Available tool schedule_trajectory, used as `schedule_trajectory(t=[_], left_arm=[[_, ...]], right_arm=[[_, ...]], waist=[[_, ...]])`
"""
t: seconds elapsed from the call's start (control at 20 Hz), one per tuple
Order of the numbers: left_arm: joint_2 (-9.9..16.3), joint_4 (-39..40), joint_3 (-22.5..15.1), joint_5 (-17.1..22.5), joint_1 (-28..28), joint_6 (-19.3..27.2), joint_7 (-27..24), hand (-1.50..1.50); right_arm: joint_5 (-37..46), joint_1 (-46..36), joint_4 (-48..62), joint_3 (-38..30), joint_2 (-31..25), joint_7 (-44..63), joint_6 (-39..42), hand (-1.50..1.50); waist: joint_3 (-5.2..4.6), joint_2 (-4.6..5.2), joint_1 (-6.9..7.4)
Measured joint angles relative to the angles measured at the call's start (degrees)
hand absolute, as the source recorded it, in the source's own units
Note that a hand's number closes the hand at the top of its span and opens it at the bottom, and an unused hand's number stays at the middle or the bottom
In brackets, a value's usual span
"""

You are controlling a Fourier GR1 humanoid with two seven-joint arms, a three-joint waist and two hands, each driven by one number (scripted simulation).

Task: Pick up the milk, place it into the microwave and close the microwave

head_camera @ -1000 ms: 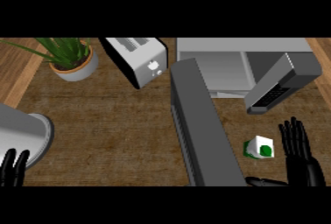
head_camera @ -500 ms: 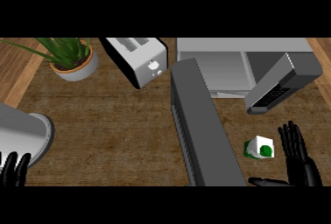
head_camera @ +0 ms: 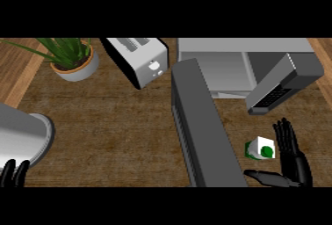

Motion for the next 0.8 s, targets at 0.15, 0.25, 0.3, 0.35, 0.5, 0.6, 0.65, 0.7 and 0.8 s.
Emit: schedule_trajectory(t=[0.15, 0.25, 0.3, 0.35, 0.5, 0.6, 0.65, 0.7, 0.8], left_arm=[[0.3, 0.8, 1.4, 0.8, -0.7, -0.4, 0.0, -1.50], [0.5, -0.2, 1.7, 1.3, -0.7, -0.6, 0.9, -1.50], [0.3, 0.3, 1.2, 0.7, -0.9, -0.2, 0.5, -1.50], [0.1, 0.2, 1.1, 0.4, -0.8, -0.2, 0.5, -1.50], [-0.1, 0.4, 0.7, 0.0, 0.1, -0.6, -0.5, -1.50], [-0.3, 0.9, -0.2, -0.6, 0.5, -0.4, -1.1, -1.50], [-0.3, 1.5, -0.1, -0.7, -0.5, -0.3, -0.9, -1.50], [-0.3, 1.2, -0.3, -0.8, -0.7, 0.0, -0.4, -1.50], [-0.4, 1.0, -0.8, -0.9, -0.8, 0.2, -0.1, -1.50]], right_arm=[[1.1, -1.8, 4.6, -1.1, 0.3, -1.7, -2.9, -1.50], [1.7, -3.1, 7.4, -2.2, -0.2, -2.3, -4.8, -1.50], [1.6, -4.1, 9.4, -3.2, -1.2, -3.0, -4.9, -1.50], [1.9, -4.8, 11.6, -3.9, -2.0, -4.0, -5.3, -1.50], [2.7, -7.7, 19.1, -5.4, -3.2, -7.7, -7.0, -1.50], [2.8, -10.2, 24.5, -6.5, -4.5, -10.2, -6.5, -1.50], [2.6, -11.4, 27.3, -6.9, -5.2, -11.4, -5.5, -1.50], [2.7, -11.5, 28.7, -6.6, -5.3, -12.1, -4.1, -1.50], [2.4, -12.0, 30.8, -5.6, -5.8, -12.8, 0.8, -1.50]], waist=[[0.00, 0.03, 0.03], [0.02, 0.05, 0.05], [0.03, 0.06, 0.09], [0.02, 0.06, 0.13], [0.03, 0.08, 0.27], [0.05, 0.10, 0.32], [0.06, 0.13, 0.33], [0.05, 0.14, 0.31], [0.09, 0.16, 0.40]])
